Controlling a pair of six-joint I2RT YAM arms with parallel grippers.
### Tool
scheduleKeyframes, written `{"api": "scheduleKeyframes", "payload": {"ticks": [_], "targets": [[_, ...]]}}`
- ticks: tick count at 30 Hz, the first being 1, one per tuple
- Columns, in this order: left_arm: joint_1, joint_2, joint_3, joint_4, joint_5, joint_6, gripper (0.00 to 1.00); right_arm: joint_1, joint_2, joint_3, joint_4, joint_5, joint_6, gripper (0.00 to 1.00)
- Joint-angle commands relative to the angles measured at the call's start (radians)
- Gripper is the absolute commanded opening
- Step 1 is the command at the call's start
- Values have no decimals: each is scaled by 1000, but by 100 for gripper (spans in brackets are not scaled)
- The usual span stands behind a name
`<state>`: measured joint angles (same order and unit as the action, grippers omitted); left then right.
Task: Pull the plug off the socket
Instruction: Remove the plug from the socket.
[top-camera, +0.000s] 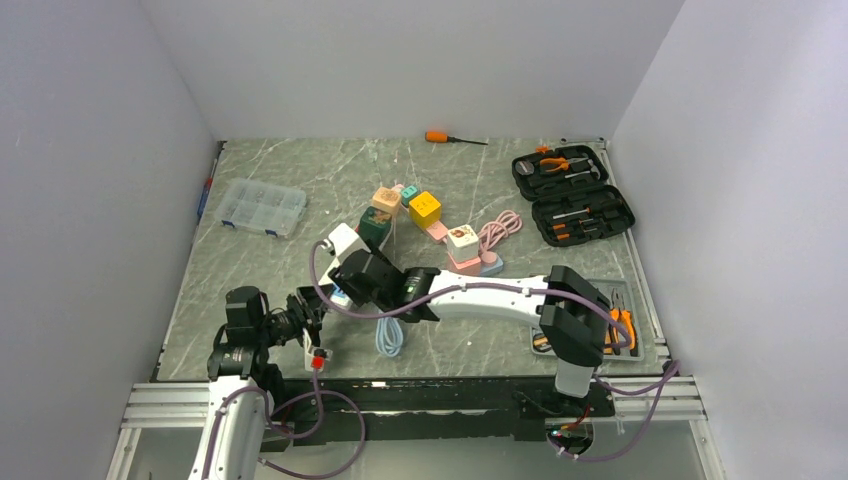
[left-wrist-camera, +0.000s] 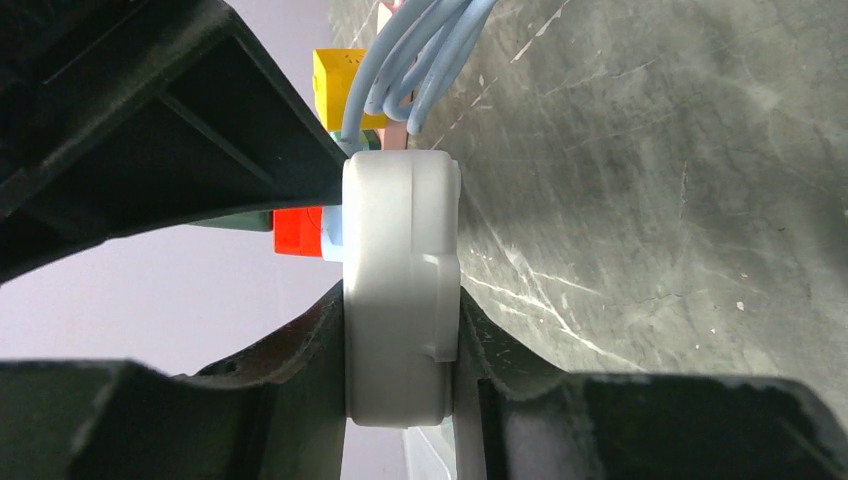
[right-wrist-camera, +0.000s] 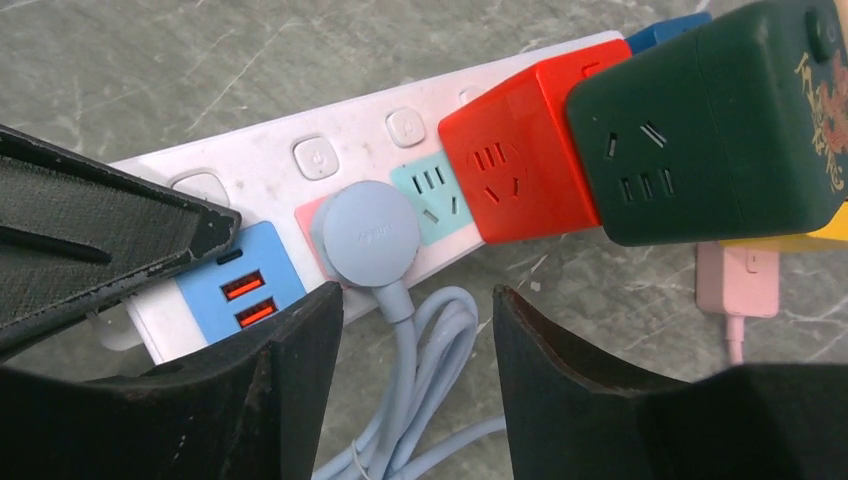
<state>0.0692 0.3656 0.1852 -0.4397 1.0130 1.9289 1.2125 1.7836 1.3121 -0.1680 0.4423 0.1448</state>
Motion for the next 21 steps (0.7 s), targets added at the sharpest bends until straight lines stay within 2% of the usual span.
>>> {"api": "scheduleKeyframes", "payload": {"ticks": [1,10,21], "targets": [[-1,-6,72,44,49,-19,8,35,46,53,-6,119,-85,57],[-1,2,84,32,35,-17,7,59,27,-10,-12,185,-98,54],[-1,2,85,27,31,2,6,67,-8,-43,-17,173,-89,63]]}}
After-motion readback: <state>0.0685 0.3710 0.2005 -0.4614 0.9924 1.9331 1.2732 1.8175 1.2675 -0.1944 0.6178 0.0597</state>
